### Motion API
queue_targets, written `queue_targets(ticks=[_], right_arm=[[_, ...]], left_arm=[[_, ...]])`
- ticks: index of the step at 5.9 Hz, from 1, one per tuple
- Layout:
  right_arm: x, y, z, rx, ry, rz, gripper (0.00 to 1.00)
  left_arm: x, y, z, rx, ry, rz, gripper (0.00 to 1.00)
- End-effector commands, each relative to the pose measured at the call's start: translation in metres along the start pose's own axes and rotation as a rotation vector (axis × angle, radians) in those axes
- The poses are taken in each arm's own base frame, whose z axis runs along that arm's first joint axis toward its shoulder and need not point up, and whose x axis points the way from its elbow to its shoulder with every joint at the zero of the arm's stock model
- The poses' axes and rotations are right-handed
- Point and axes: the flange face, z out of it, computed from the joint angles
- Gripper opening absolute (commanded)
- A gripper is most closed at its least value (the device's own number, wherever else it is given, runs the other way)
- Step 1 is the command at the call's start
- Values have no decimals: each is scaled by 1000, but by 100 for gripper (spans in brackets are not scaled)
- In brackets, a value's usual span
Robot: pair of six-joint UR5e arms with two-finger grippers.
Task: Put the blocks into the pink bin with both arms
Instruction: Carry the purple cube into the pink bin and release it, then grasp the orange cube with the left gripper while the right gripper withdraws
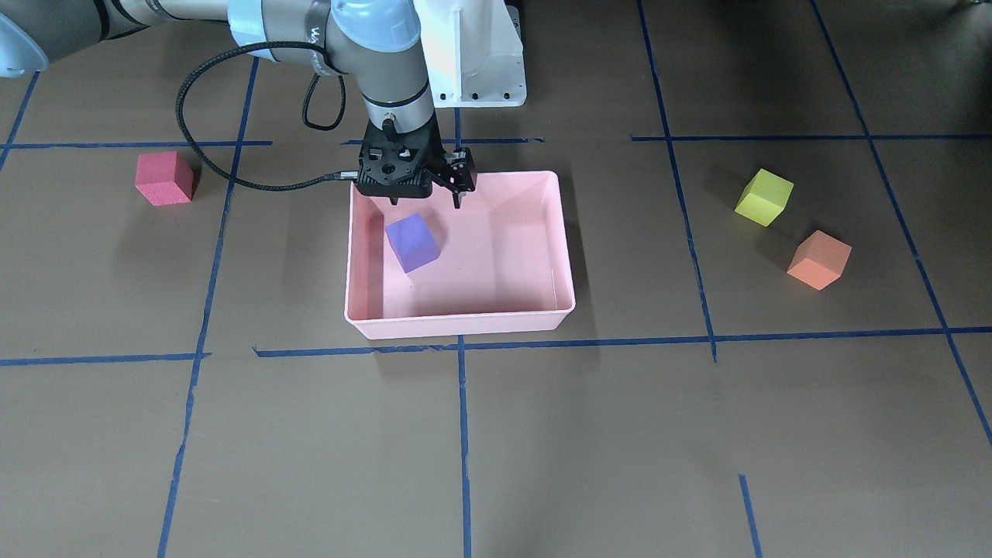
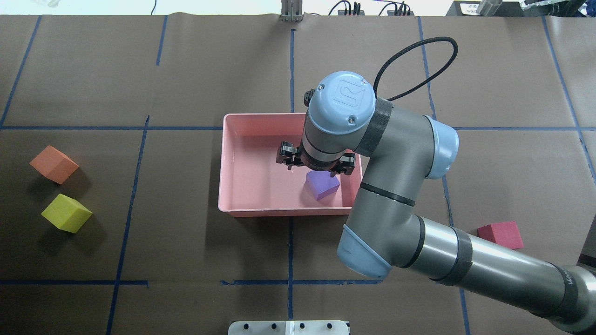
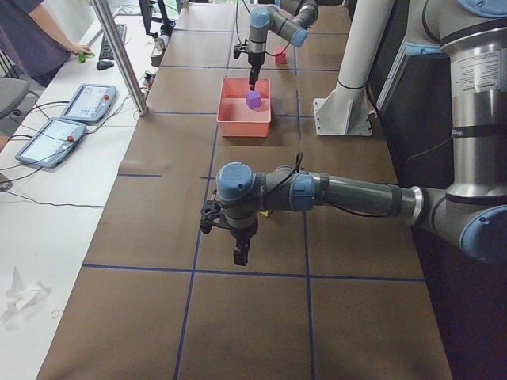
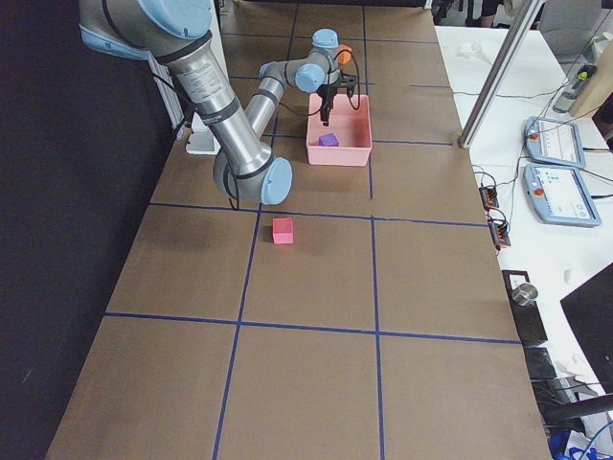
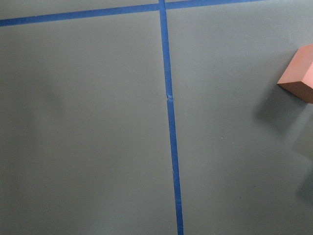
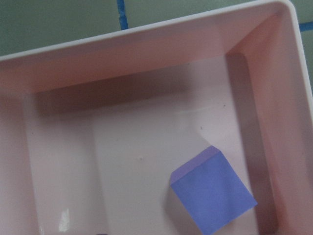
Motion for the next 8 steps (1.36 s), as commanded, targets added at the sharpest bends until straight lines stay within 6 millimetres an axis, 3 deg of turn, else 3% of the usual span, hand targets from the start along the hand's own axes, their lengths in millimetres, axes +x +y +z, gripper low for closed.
queue_targets(ticks=[1,2,3,4,5,6,8], right_arm=[[21,-34,-16,-15,-9,-22,100],[46,-59,-21,-26,0,-47,100],[80,-75,-29,-25,3,-85,100],[116,-82,-38,-29,4,-121,100],[137,-87,-43,-27,8,-147,100],[141,-88,-41,-29,13,-145,100],[148,-88,-37,-34,23,-139,100]], left_arm=[[32,-60,6,83,0,168,100],[33,-71,37,126,7,264,100],[54,-77,86,142,31,389,100],[97,-80,128,115,72,441,100],[127,-76,149,97,103,423,100],[148,-72,162,87,127,401,100],[159,-71,190,49,138,396,100]])
